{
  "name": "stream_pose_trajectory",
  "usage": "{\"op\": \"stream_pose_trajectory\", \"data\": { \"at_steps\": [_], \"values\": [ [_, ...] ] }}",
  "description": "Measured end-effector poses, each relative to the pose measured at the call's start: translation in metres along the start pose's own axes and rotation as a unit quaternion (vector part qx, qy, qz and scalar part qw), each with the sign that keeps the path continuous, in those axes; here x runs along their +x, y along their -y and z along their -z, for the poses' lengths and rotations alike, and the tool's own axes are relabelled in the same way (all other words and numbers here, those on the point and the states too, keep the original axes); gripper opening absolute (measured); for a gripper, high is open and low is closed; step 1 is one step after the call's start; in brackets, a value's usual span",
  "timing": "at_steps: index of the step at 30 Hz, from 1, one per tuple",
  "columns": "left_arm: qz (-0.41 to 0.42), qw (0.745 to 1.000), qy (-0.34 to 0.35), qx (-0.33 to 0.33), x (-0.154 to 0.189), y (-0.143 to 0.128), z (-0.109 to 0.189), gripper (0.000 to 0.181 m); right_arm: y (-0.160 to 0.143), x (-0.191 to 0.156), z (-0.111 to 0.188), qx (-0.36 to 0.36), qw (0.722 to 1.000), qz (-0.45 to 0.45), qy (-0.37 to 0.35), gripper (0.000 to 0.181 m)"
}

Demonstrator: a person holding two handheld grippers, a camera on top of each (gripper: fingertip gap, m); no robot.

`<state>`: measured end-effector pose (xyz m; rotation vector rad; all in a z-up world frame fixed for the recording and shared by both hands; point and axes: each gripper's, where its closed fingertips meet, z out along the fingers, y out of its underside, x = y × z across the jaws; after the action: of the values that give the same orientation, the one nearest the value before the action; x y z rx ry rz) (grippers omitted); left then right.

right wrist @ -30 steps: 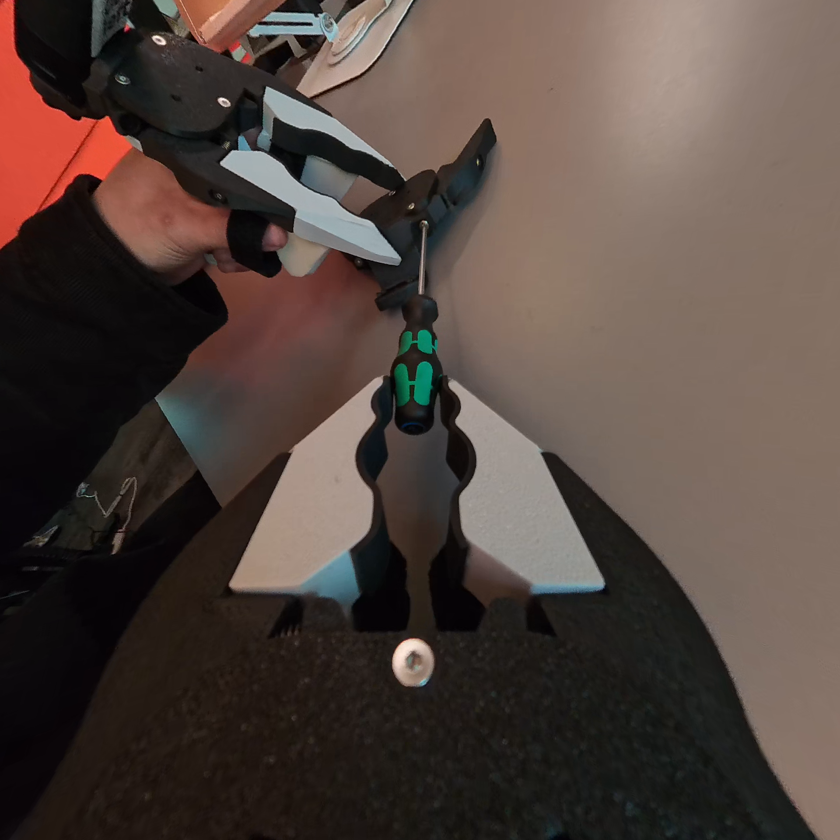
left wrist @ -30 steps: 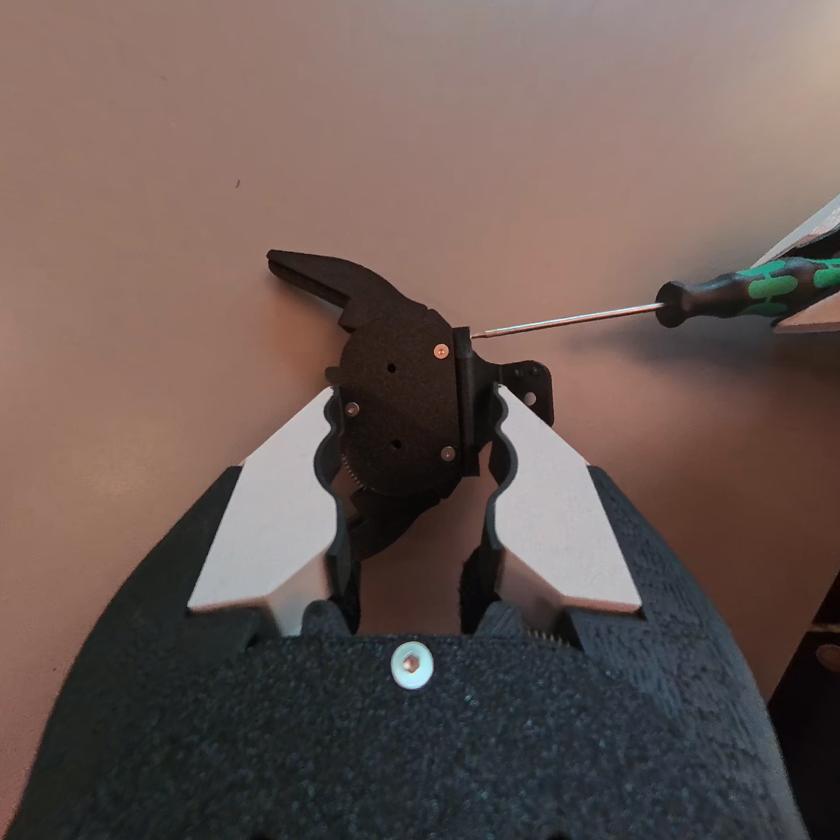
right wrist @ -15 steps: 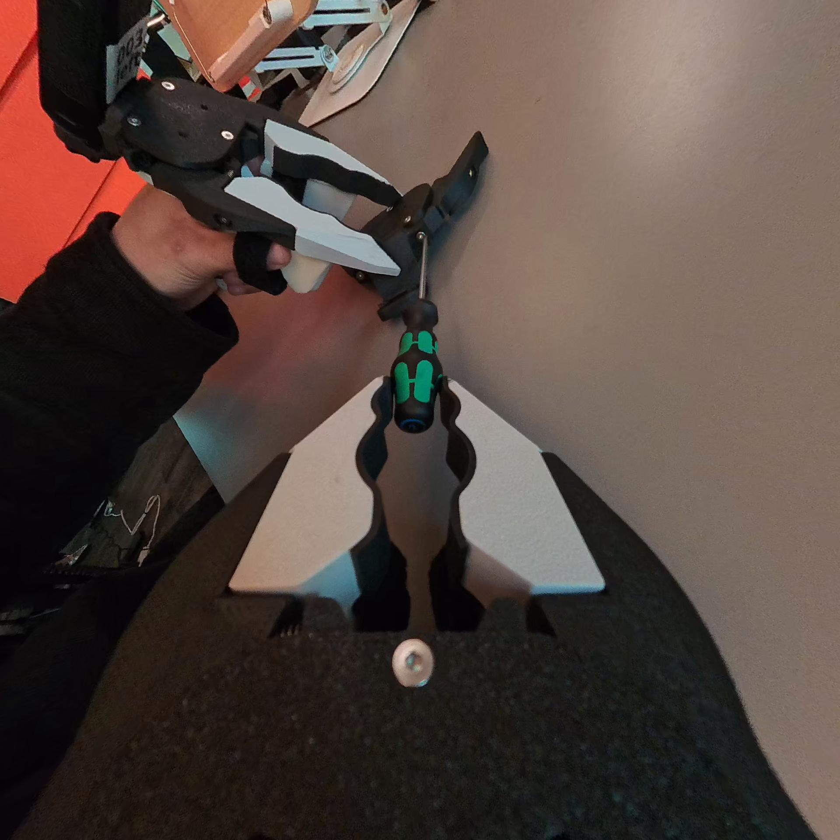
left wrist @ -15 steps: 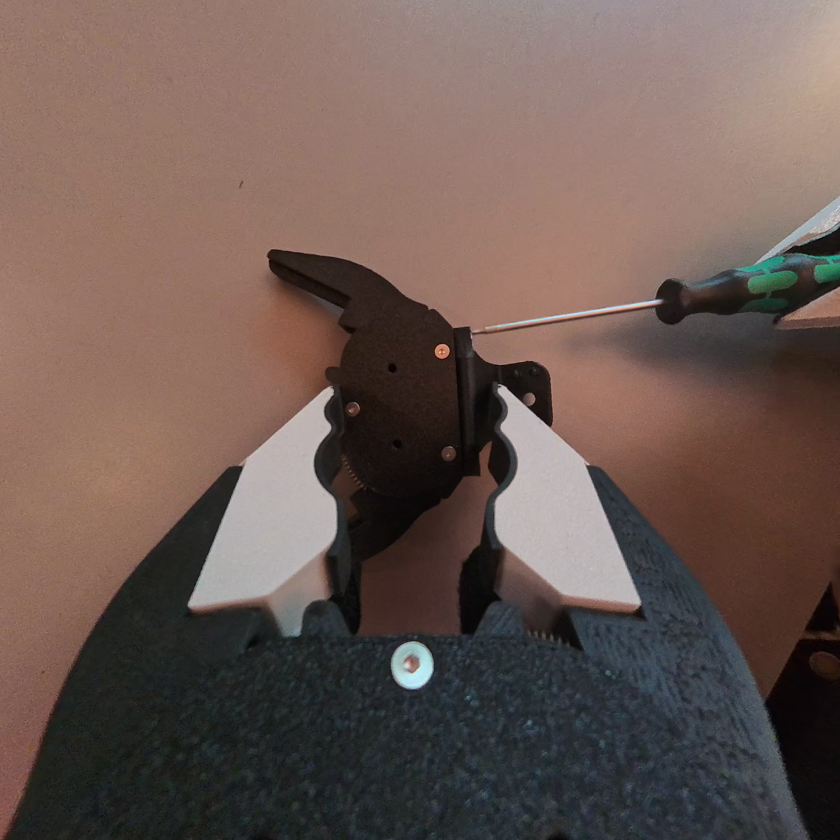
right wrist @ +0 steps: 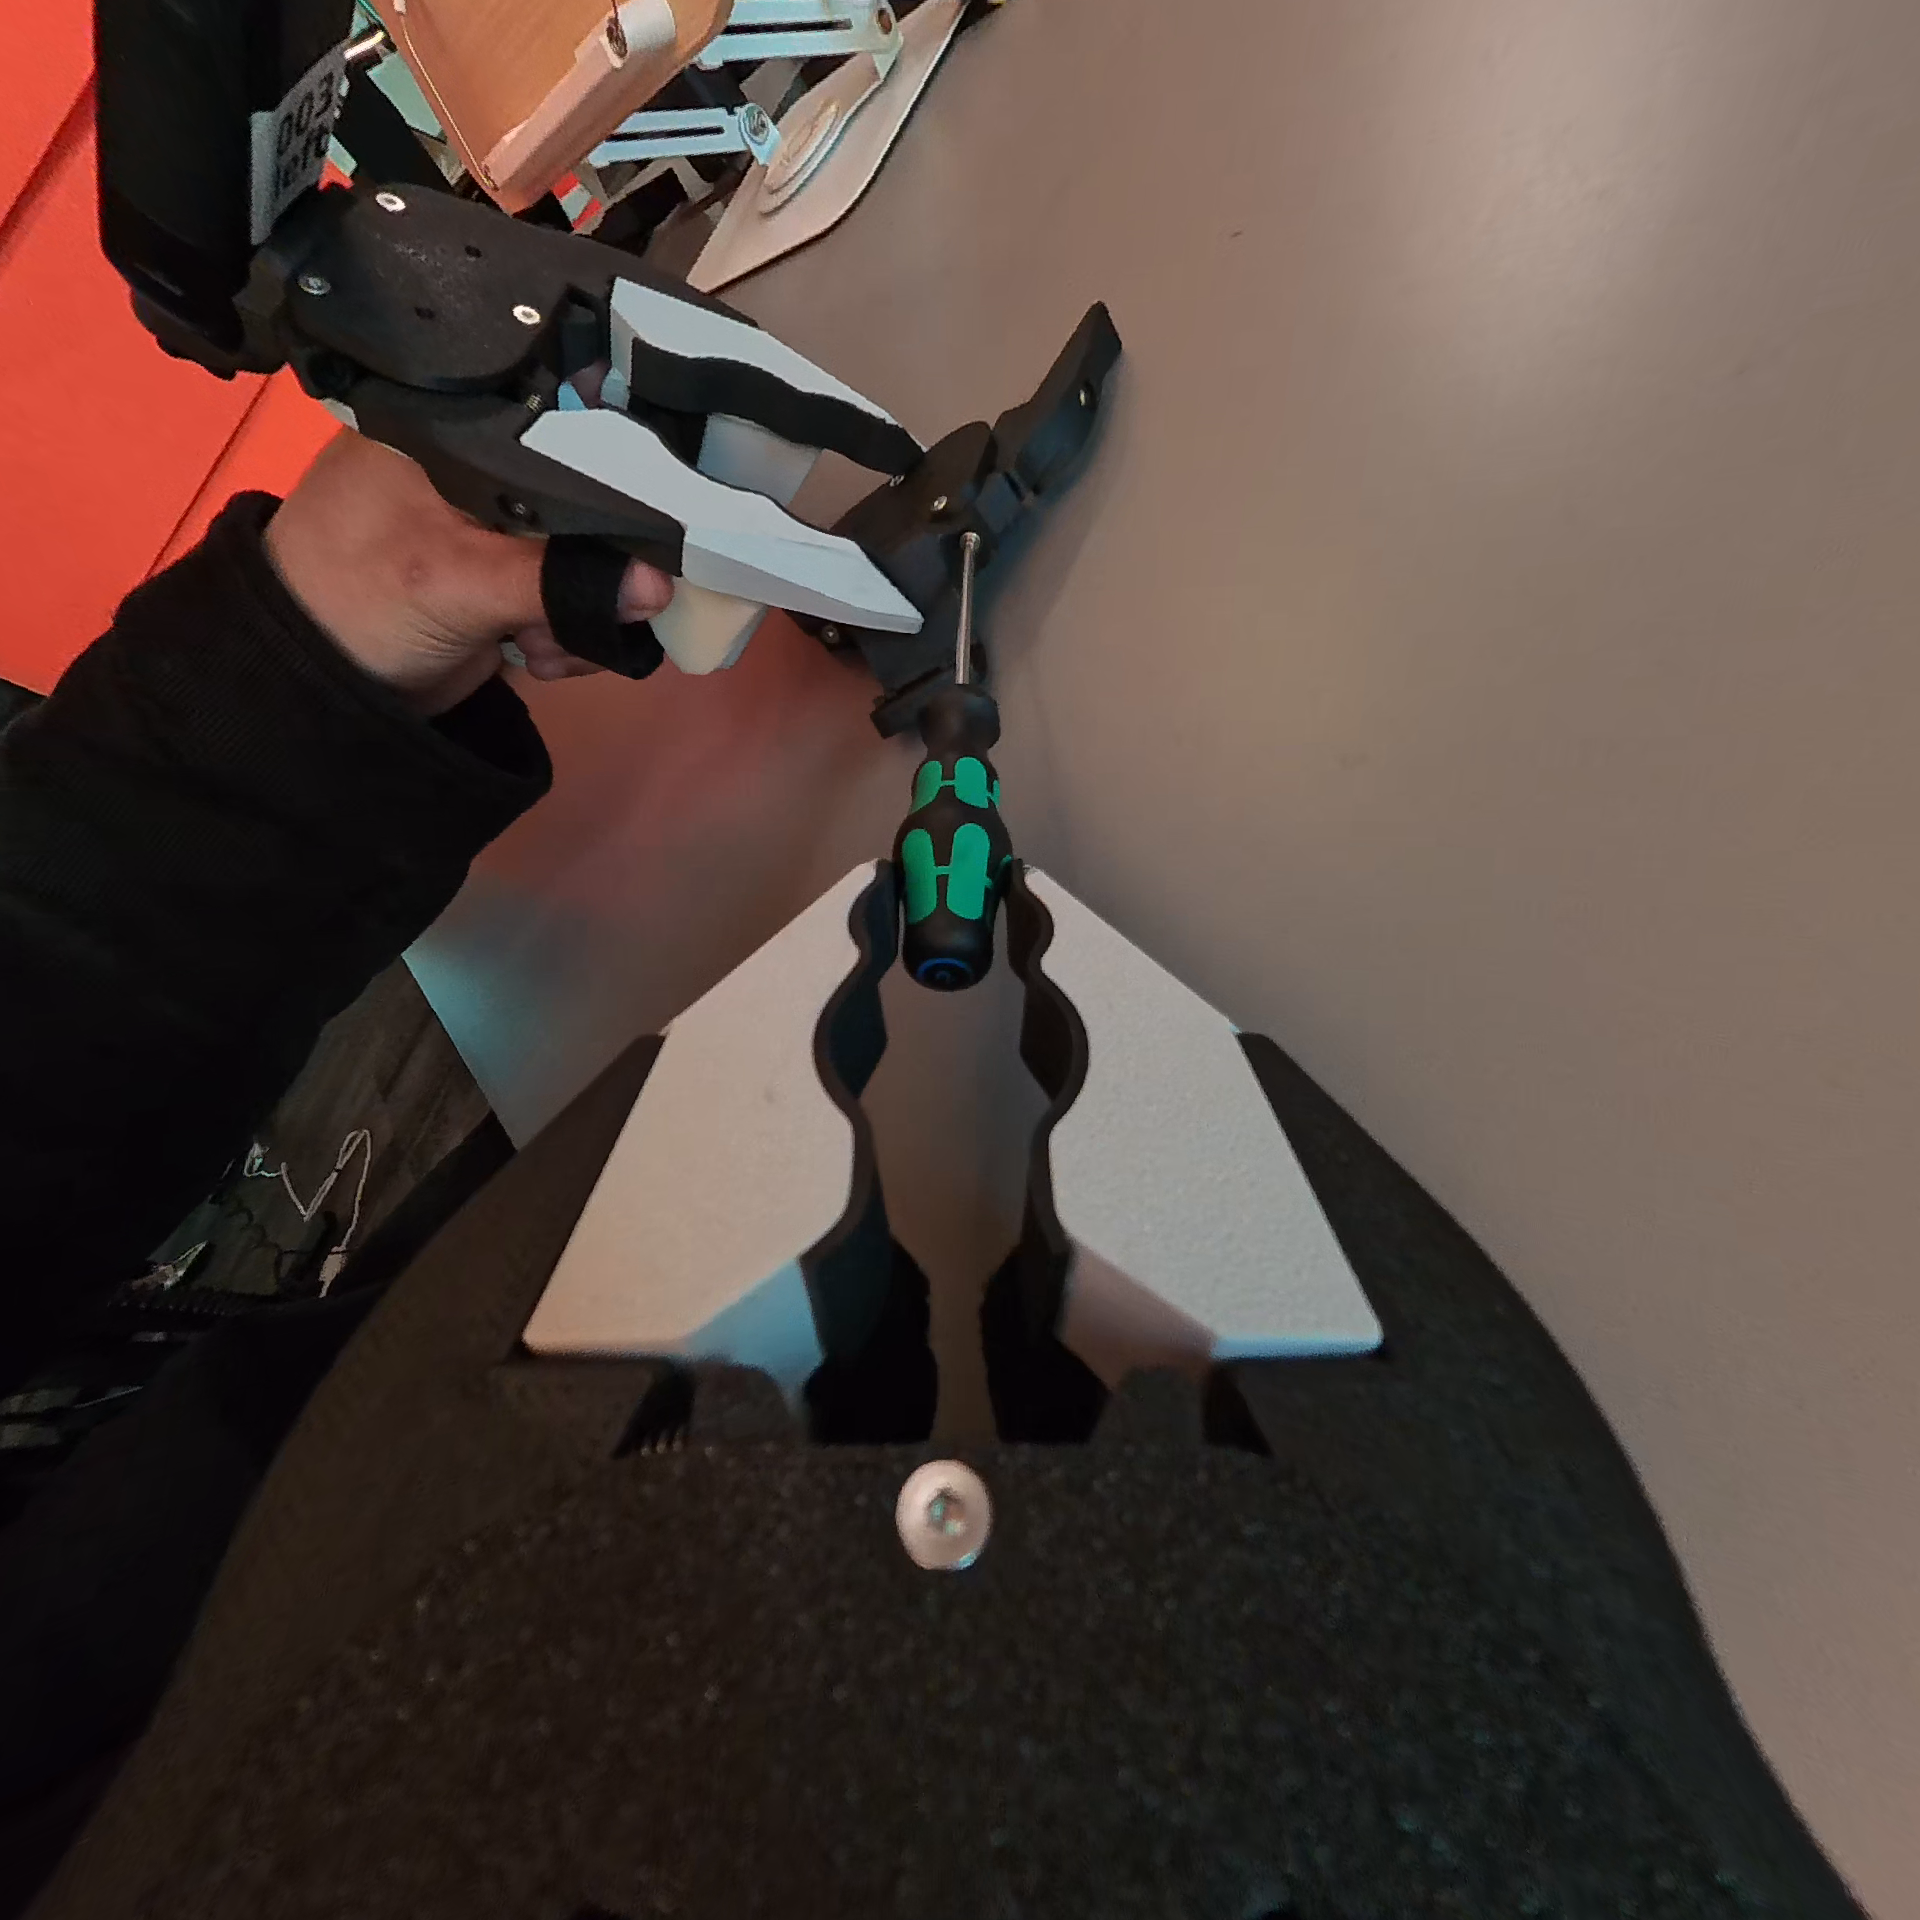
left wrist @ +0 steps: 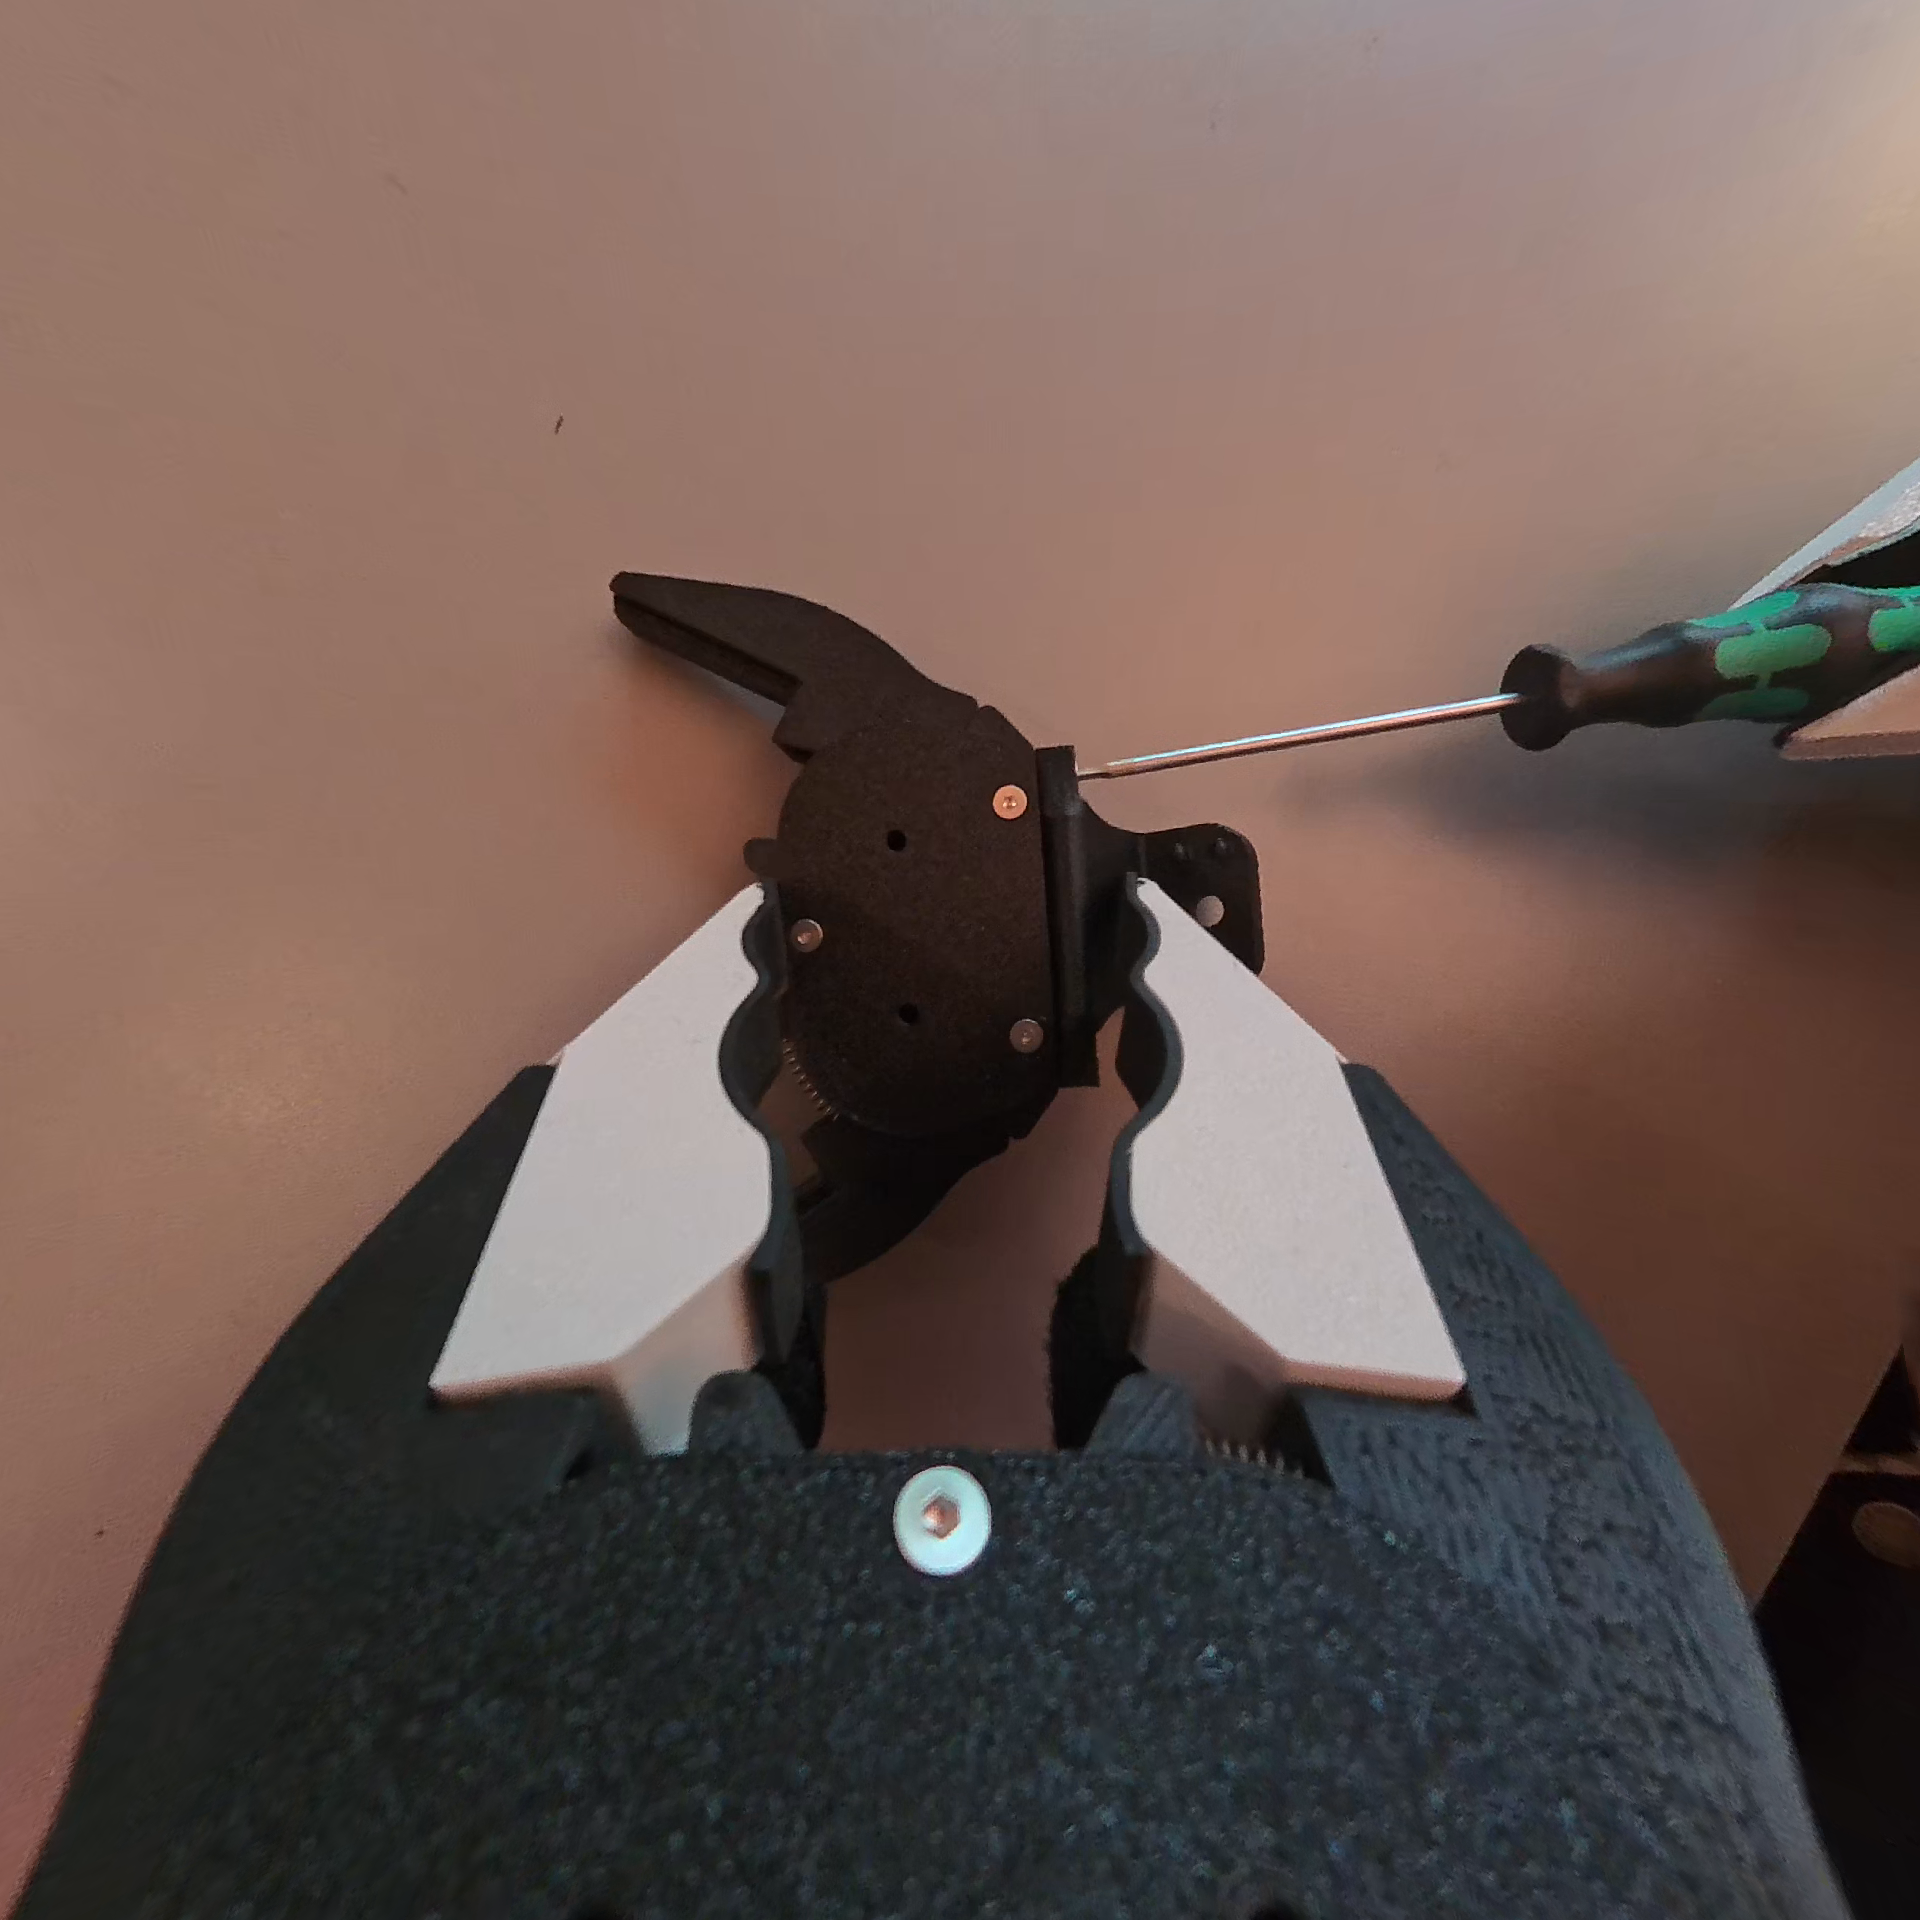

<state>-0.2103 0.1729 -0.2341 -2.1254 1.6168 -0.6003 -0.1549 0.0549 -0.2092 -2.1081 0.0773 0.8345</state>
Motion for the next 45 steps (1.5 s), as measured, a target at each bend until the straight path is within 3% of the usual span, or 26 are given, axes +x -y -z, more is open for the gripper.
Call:
{"op": "stream_pose_trajectory", "data": {
  "at_steps": [10, 13, 17, 22, 25, 28, 30, 33, 36, 41, 43, 45],
  "values": [
    [0.001, 1.0, 0.01, 0.002, -0.001, 0.001, -0.001, 0.064, 0.002, -0.004, -0.001, -0.018, 0.991, 0.11, -0.068, 0.02],
    [0.002, 1.0, 0.01, 0.006, -0.001, 0.001, -0.001, 0.064, 0.008, -0.006, 0.0, -0.003, 1.0, 0.002, -0.024, 0.02],
    [0.002, 1.0, 0.011, 0.011, -0.001, 0.002, -0.001, 0.064, 0.007, -0.001, 0.0, 0.008, 0.989, -0.146, 0.035, 0.02],
    [0.001, 1.0, 0.011, 0.016, -0.002, 0.003, -0.002, 0.065, 0.002, -0.003, -0.003, 0.014, 0.974, -0.214, 0.067, 0.02],
    [0.001, 1.0, 0.014, 0.015, -0.002, 0.003, -0.002, 0.065, 0.003, 0.002, -0.003, 0.01, 0.989, -0.145, 0.038, 0.02],
    [0.006, 1.0, 0.018, 0.019, -0.004, 0.004, -0.002, 0.065, 0.005, 0.004, -0.004, -0.007, 0.999, 0.026, -0.032, 0.019],
    [0.007, 1.0, 0.019, 0.019, -0.005, 0.004, -0.002, 0.065, 0.005, 0.003, -0.005, -0.02, 0.987, 0.137, -0.078, 0.02],
    [0.008, 1.0, 0.019, 0.019, -0.005, 0.003, -0.002, 0.065, 0.008, 0.006, -0.003, -0.041, 0.933, 0.32, -0.16, 0.019],
    [0.009, 1.0, 0.019, 0.019, -0.005, 0.003, -0.002, 0.065, 0.012, 0.005, -0.001, -0.055, 0.83, 0.5, -0.24, 0.019],
    [0.01, 1.0, 0.018, 0.021, -0.004, 0.004, -0.003, 0.065, 0.011, -0.003, -0.003, -0.05, 0.624, 0.711, -0.32, 0.019],
    [0.011, 1.0, 0.017, 0.022, -0.004, 0.004, -0.003, 0.064, 0.01, -0.008, -0.004, -0.045, 0.559, 0.762, -0.325, 0.019],
    [0.013, 1.0, 0.017, 0.022, -0.004, 0.003, -0.003, 0.065, 0.009, -0.009, -0.005, -0.037, 0.515, 0.794, -0.321, 0.02]
  ]
}}
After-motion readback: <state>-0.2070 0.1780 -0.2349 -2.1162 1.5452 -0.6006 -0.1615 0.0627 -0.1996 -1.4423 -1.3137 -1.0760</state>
